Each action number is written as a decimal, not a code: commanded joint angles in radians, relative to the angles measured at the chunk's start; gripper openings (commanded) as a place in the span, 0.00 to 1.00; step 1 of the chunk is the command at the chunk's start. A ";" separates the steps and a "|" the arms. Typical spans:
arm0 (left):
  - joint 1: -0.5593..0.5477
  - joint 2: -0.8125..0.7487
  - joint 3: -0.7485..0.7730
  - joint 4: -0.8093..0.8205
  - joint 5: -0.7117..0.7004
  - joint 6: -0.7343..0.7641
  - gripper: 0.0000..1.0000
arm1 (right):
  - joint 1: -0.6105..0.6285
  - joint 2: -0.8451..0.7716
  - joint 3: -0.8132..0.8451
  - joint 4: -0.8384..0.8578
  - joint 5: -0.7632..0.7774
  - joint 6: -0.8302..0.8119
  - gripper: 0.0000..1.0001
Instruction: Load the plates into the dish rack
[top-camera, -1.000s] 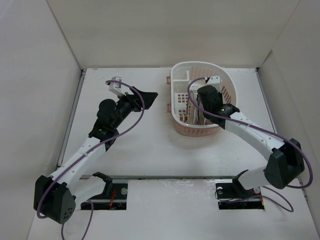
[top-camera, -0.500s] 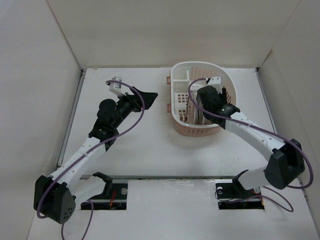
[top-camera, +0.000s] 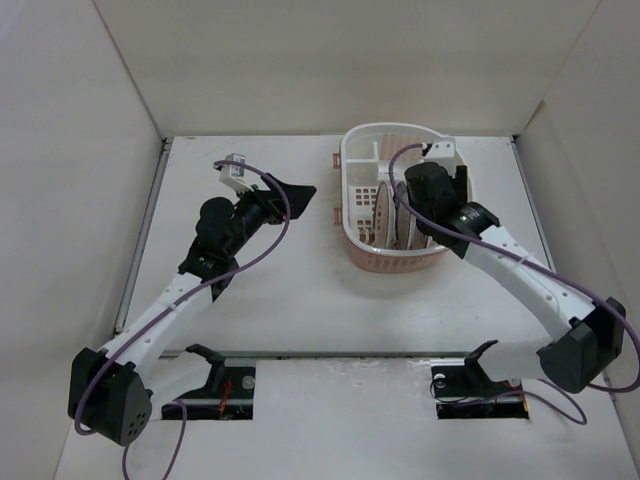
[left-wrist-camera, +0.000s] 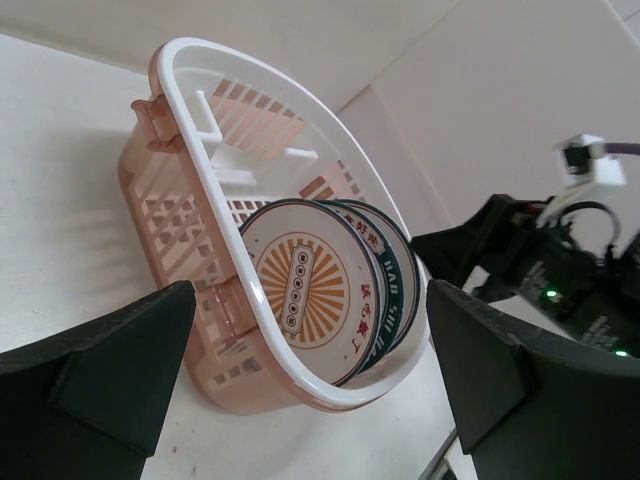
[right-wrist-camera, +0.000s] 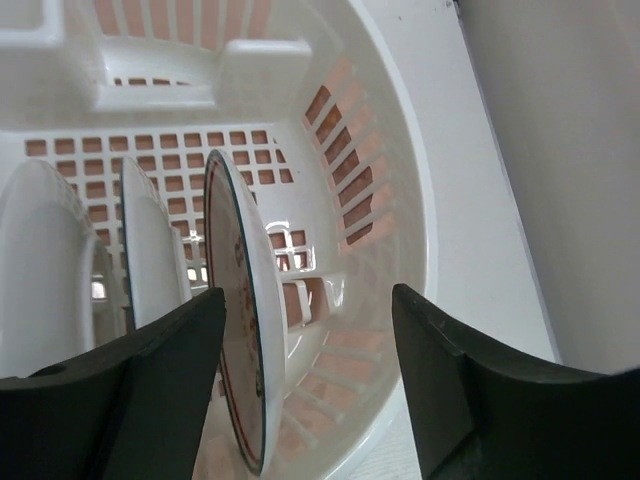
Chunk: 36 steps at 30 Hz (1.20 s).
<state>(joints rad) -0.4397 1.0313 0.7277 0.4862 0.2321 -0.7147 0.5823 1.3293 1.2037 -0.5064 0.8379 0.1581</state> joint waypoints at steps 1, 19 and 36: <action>-0.005 0.001 0.024 0.032 -0.008 0.027 1.00 | 0.027 -0.077 0.097 -0.052 0.000 0.011 0.74; -0.070 -0.132 0.469 -0.773 -0.548 0.145 1.00 | 0.122 -0.689 0.096 -0.322 -0.387 0.130 1.00; -0.070 -0.488 0.338 -0.946 -0.482 0.204 1.00 | 0.122 -0.901 0.135 -0.492 -0.330 0.139 1.00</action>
<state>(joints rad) -0.5087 0.5442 1.0874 -0.4477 -0.2798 -0.5446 0.6952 0.4374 1.3014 -0.9764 0.4789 0.2882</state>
